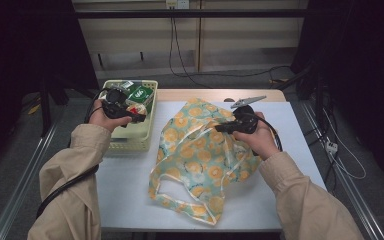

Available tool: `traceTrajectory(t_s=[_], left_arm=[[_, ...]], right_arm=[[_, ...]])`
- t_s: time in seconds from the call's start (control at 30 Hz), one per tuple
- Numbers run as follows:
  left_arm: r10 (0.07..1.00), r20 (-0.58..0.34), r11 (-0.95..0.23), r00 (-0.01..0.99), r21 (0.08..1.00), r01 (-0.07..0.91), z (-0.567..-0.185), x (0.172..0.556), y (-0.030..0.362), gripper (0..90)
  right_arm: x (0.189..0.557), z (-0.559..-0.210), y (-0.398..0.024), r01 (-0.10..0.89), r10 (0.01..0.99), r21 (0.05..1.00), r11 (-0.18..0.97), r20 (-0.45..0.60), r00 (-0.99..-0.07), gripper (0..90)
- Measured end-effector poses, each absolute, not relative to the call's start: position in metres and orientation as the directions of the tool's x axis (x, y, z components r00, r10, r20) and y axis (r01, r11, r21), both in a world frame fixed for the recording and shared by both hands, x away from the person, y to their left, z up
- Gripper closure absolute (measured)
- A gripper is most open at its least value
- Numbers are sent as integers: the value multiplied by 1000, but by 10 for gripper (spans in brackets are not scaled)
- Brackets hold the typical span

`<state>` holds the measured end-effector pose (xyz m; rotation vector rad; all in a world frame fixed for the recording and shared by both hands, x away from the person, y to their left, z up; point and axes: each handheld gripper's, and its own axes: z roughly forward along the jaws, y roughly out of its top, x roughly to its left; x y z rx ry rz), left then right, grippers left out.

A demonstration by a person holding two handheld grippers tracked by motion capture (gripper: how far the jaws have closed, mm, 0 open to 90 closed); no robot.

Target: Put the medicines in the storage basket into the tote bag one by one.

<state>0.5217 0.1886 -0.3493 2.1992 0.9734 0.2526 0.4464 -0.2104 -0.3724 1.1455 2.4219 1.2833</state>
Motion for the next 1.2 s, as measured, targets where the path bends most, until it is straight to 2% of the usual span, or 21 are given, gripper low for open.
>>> traceTrajectory(t_s=[0.27,0.7,1.2], left_arm=[[653,-119,-487,748,690,535,-338,502,167,206],[494,-114,-544,862,733,409,-317,447,117,206],[362,-146,-582,921,736,345,-338,411,73,206]], right_arm=[[446,-373,-209,556,701,760,338,191,-687,897],[448,-375,-205,560,705,759,332,194,-682,898],[448,-374,-203,559,710,762,326,193,-677,898]])
